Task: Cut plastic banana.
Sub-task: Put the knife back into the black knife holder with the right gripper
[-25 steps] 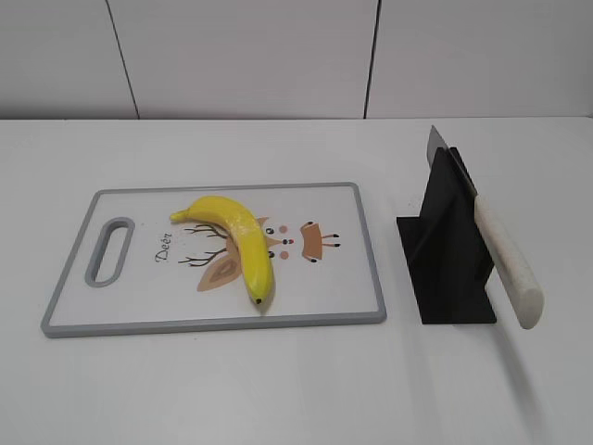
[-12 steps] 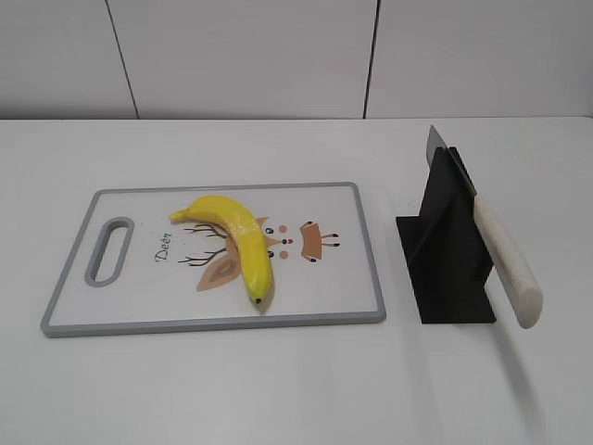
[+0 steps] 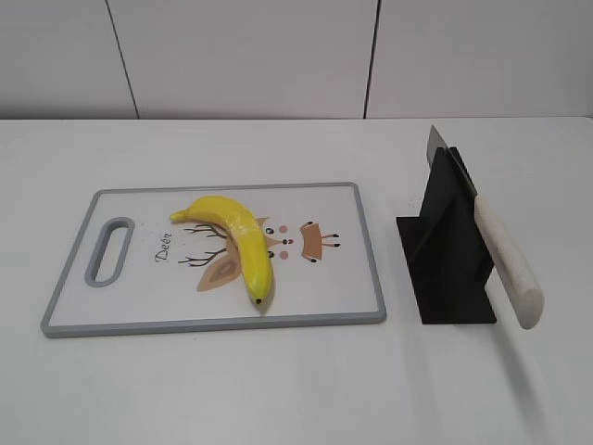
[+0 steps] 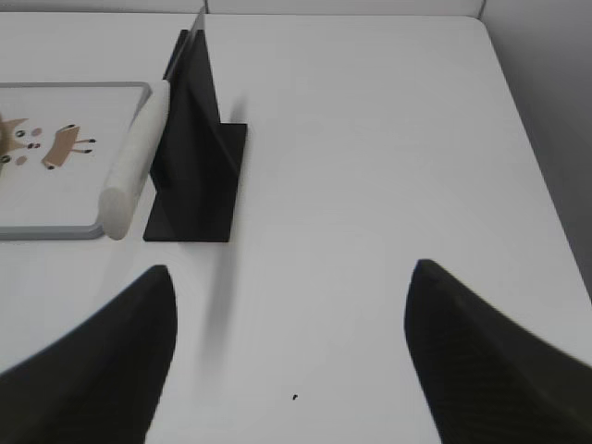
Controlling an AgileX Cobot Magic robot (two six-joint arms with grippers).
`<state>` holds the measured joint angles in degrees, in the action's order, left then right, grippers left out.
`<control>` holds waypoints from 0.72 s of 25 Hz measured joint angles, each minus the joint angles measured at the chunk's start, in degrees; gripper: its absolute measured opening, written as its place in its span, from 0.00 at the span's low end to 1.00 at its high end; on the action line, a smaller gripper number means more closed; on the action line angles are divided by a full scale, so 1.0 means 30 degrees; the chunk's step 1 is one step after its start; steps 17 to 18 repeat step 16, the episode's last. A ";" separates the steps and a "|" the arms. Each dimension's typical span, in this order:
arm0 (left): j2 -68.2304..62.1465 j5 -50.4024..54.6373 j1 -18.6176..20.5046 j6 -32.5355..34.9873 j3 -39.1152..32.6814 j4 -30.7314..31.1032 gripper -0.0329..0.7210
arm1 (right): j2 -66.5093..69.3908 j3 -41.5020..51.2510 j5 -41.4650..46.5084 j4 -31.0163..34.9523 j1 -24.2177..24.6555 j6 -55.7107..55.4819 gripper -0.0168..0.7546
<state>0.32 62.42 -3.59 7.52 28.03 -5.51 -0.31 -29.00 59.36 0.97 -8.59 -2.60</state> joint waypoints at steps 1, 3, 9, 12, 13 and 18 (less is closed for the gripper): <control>0.0000 0.0000 0.0000 0.0000 0.0000 0.0000 0.80 | 0.0000 0.0000 0.0000 0.0015 0.0440 0.0000 0.78; 0.0000 0.0000 0.0000 0.0000 0.0000 0.0000 0.80 | 0.0000 0.0000 0.0000 0.0034 0.1053 0.0000 0.78; 0.0000 0.0000 0.0000 0.0000 0.0000 0.0000 0.80 | 0.0000 0.0000 0.0000 0.0098 0.1199 0.0000 0.78; 0.0000 0.0000 0.0000 0.0000 0.0000 0.0000 0.80 | 0.0000 0.0000 0.0000 0.0098 0.1199 0.0000 0.78; 0.0000 0.0000 0.0000 0.0000 0.0000 0.0000 0.80 | 0.0000 0.0000 0.0000 0.0098 0.1199 0.0000 0.78; 0.0000 0.0000 0.0000 0.0000 0.0000 0.0000 0.80 | 0.0000 0.0000 0.0000 0.0118 0.1199 0.0000 0.78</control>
